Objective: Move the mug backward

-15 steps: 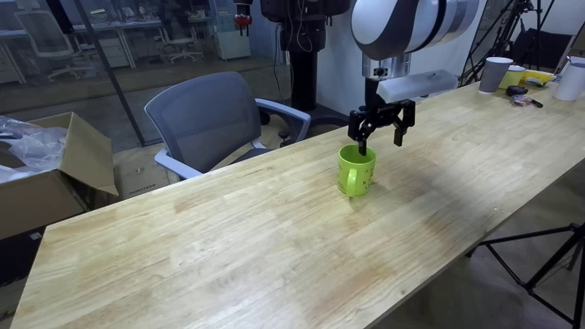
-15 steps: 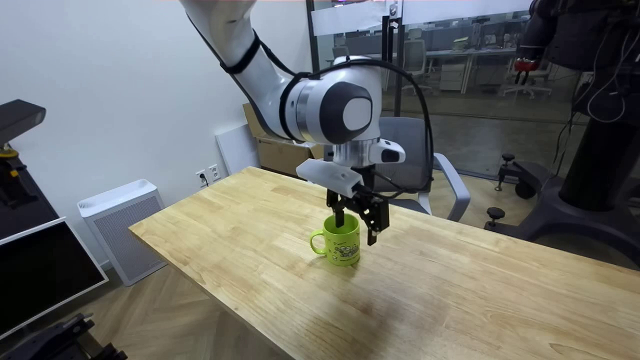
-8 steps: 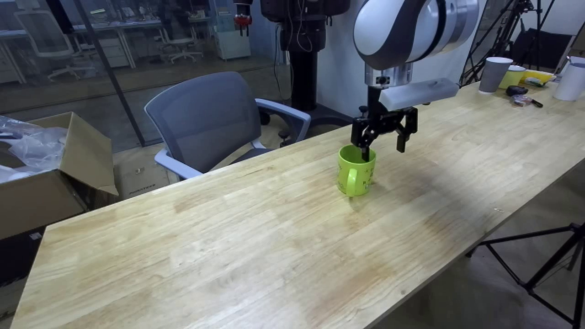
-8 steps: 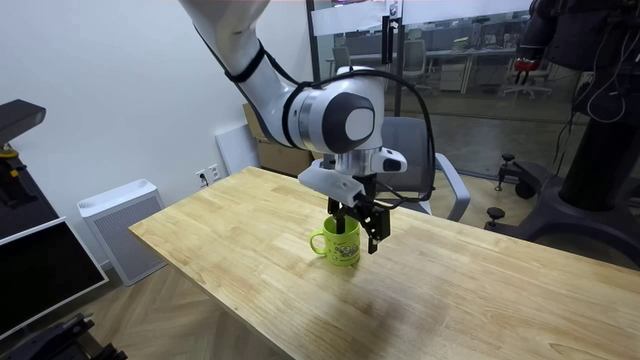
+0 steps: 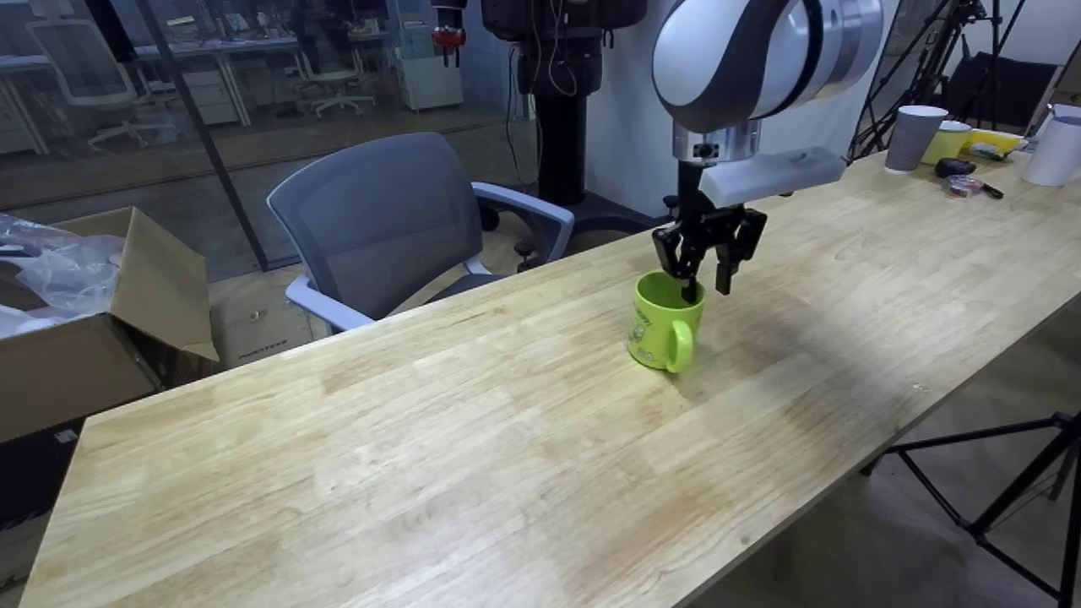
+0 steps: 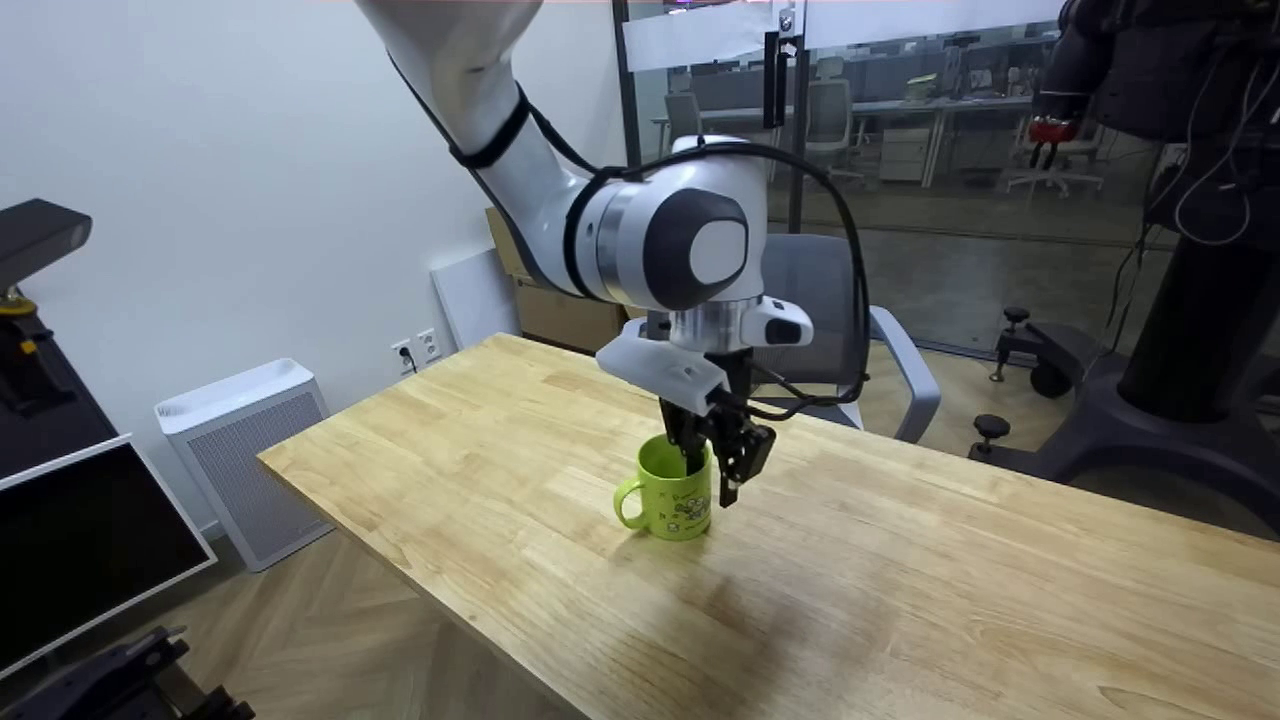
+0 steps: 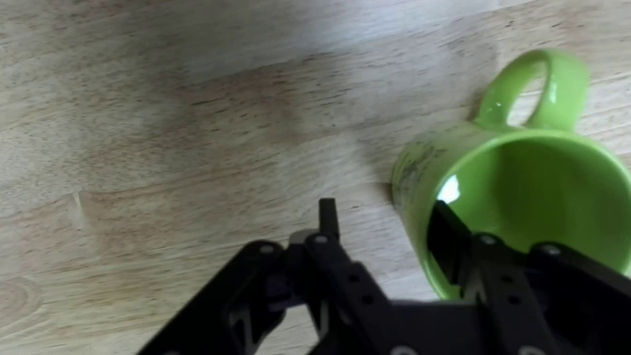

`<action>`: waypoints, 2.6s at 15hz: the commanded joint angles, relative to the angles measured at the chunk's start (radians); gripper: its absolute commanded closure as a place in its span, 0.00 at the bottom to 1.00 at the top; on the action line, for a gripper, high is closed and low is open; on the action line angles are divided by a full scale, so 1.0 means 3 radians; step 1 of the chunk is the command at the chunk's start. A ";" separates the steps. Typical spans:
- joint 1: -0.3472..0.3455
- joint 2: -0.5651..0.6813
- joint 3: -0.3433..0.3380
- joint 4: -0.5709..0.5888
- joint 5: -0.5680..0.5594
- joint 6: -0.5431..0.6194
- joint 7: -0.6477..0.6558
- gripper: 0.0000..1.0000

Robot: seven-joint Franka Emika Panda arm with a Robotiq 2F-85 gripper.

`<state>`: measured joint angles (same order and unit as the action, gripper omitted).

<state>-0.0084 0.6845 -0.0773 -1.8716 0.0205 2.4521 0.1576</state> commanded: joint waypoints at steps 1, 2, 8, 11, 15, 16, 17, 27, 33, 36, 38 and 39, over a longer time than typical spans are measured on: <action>0.0024 0.0038 -0.0039 0.0063 -0.0017 -0.0010 0.0077 0.81; 0.0025 0.0038 -0.0043 0.0064 -0.0019 -0.0013 0.0081 0.88; 0.0036 0.0041 -0.0066 0.0068 -0.0031 -0.0007 0.0109 0.98; 0.0035 0.0037 -0.0071 0.0087 -0.0037 -0.0058 0.0106 0.97; 0.0045 0.0017 -0.0096 0.0132 -0.0061 -0.0115 0.0120 0.97; 0.0046 0.0015 -0.0106 0.0146 -0.0069 -0.0127 0.0122 0.97; 0.0048 0.0010 -0.0119 0.0162 -0.0078 -0.0139 0.0127 0.97; 0.0059 -0.0021 -0.0152 0.0367 -0.0123 -0.0243 0.0144 0.97; 0.0053 -0.0018 -0.0129 0.0470 -0.0104 -0.0309 0.0124 0.97; 0.0039 -0.0051 -0.0130 0.0433 -0.0098 -0.0302 0.0110 0.97; 0.0032 -0.0084 -0.0144 0.0385 -0.0106 -0.0290 0.0111 0.97; 0.0025 -0.0101 -0.0151 0.0364 -0.0106 -0.0283 0.0112 0.97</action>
<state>0.0005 0.6851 -0.1150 -1.7557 -0.0017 2.3926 0.1632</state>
